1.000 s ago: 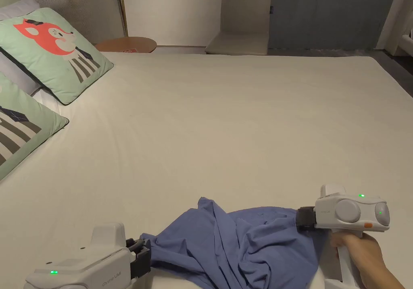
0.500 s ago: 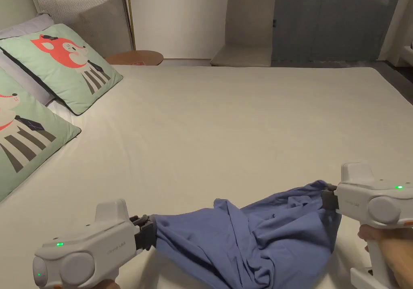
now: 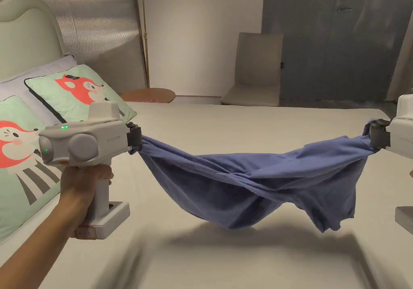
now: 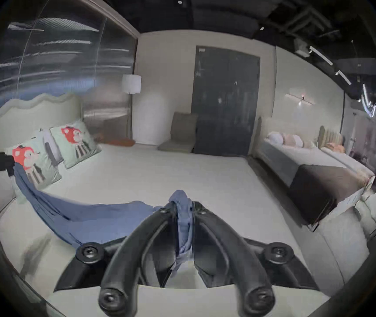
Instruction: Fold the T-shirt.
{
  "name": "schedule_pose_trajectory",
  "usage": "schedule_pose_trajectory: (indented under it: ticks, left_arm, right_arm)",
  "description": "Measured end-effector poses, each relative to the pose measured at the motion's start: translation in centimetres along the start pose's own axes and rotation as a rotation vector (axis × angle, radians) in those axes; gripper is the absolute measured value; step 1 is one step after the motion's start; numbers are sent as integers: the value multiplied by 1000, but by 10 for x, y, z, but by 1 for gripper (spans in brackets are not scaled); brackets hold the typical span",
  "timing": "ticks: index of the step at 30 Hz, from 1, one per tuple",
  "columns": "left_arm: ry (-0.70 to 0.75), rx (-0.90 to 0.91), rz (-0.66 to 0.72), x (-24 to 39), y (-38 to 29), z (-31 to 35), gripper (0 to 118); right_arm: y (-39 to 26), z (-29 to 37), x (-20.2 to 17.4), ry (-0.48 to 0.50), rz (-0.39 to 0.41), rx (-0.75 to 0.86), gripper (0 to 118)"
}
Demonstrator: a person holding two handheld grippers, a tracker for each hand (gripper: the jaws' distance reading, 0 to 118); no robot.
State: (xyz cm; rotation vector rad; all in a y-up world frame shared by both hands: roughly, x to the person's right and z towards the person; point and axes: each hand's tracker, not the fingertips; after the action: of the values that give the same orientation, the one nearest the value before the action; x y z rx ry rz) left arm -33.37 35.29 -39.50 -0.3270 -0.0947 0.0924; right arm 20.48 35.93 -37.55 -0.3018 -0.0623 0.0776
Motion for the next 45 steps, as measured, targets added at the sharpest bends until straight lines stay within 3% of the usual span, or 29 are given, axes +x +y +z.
schedule_pose_trajectory:
  ticks: [12,19,24,32,40,45]
  left_arm:
    - [90,108,58,-5,103,-78,2]
    - [121,155,79,-11,108,-115,2]
    - [151,131,30,-17,74,-133,2]
    - [189,-6,27,-31,-19,-146,2]
    - [208,-196,46,-46,-136,-106,2]
    - [206,-280,89,-54,-202,-54,2]
  right_arm:
    - [80,-40,38,-17,-161,108,11]
    - [81,-66,24,-51,-142,182,11]
    - [46,-88,10,-85,-126,163,11]
    - [-48,-122,-3,-53,-105,-40,11]
    - [-154,-94,0,-22,-186,-211,11]
    - [-209,-48,-3,6,-155,-271,11]
